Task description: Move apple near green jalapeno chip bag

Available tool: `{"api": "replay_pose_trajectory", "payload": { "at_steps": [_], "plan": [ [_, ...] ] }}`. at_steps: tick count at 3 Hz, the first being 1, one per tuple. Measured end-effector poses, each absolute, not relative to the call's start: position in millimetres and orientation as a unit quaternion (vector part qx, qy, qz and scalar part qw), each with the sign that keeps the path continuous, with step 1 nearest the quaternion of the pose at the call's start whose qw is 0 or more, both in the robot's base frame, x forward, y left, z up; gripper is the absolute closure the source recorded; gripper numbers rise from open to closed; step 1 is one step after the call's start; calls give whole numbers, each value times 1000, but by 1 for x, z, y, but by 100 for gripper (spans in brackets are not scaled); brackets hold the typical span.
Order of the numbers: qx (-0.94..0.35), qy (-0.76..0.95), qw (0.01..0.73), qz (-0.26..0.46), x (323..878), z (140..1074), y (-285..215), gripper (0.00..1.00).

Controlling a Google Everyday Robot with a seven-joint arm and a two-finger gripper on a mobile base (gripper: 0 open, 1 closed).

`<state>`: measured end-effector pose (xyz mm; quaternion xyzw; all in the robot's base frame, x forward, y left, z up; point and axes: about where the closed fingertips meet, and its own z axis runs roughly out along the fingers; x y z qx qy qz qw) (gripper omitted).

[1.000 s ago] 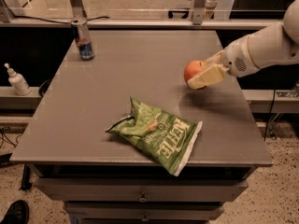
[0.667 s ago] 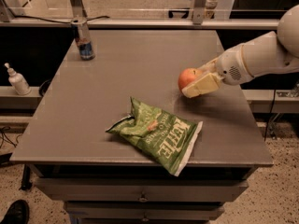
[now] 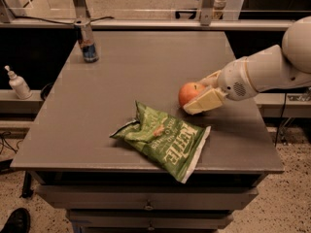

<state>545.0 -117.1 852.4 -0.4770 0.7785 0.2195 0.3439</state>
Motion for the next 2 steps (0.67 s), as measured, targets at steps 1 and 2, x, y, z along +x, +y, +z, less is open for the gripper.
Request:
{"api": "replay_pose_trajectory", "payload": {
  "at_steps": [1,2],
  "plan": [
    [-493,764,349,228,536,848,-118,82],
    [-506,752,350,238,531,845,-116,59]
  ]
}}
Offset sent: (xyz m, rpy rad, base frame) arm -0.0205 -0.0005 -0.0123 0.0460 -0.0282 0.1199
